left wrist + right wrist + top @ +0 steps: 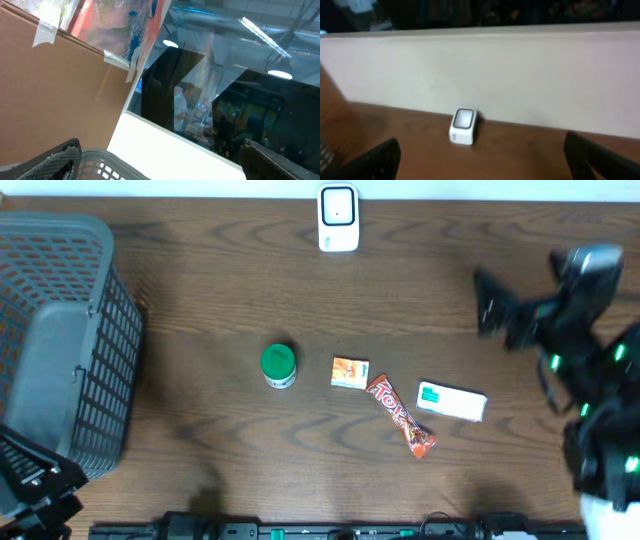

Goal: Scan the item barcode
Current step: 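Reach the right gripper down to the TOP bar, then grasp the TOP bar with the right gripper and lift it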

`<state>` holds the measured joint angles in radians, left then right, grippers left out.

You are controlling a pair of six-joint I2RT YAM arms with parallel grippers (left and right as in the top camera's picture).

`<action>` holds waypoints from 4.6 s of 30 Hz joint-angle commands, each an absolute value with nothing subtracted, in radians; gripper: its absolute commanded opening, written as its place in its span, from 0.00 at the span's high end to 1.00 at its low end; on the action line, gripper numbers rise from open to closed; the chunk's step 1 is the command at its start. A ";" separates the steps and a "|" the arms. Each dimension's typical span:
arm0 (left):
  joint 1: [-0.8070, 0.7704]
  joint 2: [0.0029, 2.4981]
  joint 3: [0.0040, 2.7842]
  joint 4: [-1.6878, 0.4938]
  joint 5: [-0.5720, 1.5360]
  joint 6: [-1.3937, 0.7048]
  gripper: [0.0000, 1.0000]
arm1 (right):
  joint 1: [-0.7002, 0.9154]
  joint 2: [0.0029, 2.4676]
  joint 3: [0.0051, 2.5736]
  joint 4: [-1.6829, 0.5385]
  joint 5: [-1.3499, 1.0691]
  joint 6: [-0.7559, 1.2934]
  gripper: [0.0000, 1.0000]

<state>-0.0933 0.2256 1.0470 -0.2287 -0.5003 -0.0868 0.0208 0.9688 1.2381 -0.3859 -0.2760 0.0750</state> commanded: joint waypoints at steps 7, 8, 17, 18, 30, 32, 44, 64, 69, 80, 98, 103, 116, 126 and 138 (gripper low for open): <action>-0.090 0.221 1.038 -0.422 -0.506 -0.099 0.02 | 0.088 1.299 1.617 -0.429 -0.138 -0.009 0.01; -0.090 0.221 1.038 -0.467 -0.506 -0.099 0.02 | 0.105 1.295 1.639 -0.474 -0.260 -0.025 0.01; -0.090 0.221 1.038 -0.496 -0.506 -0.099 0.02 | 0.155 1.160 1.639 -0.871 -0.483 -0.110 0.01; -0.090 0.221 1.038 -0.496 -0.506 -0.099 0.02 | 0.212 1.119 1.639 -0.980 -0.288 -0.110 0.01; -0.090 0.221 1.038 -0.581 -0.506 -0.099 0.02 | 0.698 1.053 1.449 -1.336 0.294 0.230 0.07; -0.090 0.221 1.038 -0.607 -0.506 -0.099 0.02 | 0.776 1.081 1.370 -1.336 0.373 0.303 0.07; -0.090 0.221 1.038 -0.718 -0.506 -0.100 0.02 | 1.051 1.472 1.170 -1.284 0.657 0.517 0.07; -0.090 0.221 1.038 -0.821 -0.506 -0.099 0.02 | 1.051 1.649 0.991 -1.150 0.535 0.756 0.10; -0.090 0.221 1.038 -0.823 -0.506 -0.099 0.02 | 1.051 1.649 0.942 -1.093 0.513 0.756 0.13; -0.090 0.223 1.021 -0.836 -0.505 -0.352 0.02 | 1.028 1.649 0.886 -1.030 0.514 0.754 0.13; -0.090 0.223 0.811 -0.828 -0.506 -0.679 0.02 | 0.972 1.650 0.804 -0.996 0.528 0.630 0.21; -0.090 0.223 0.811 -0.828 -0.506 -0.679 0.02 | 0.953 1.650 0.780 -0.978 0.552 0.601 0.24; -0.090 0.223 0.811 -0.834 -0.506 -0.678 0.02 | 0.948 1.650 0.735 -0.912 0.552 0.554 0.49; -0.090 0.223 0.811 -0.880 -0.506 -0.678 0.02 | 0.948 1.650 0.735 -0.916 0.558 0.552 0.87; -0.090 0.223 0.811 -0.882 -0.506 -0.678 0.02 | 0.907 1.637 0.773 -0.909 0.433 0.483 0.99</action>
<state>-0.0933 0.2253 0.8139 -0.8799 -0.4999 -0.6773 0.9337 1.6447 0.7444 -0.9188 0.5224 0.5331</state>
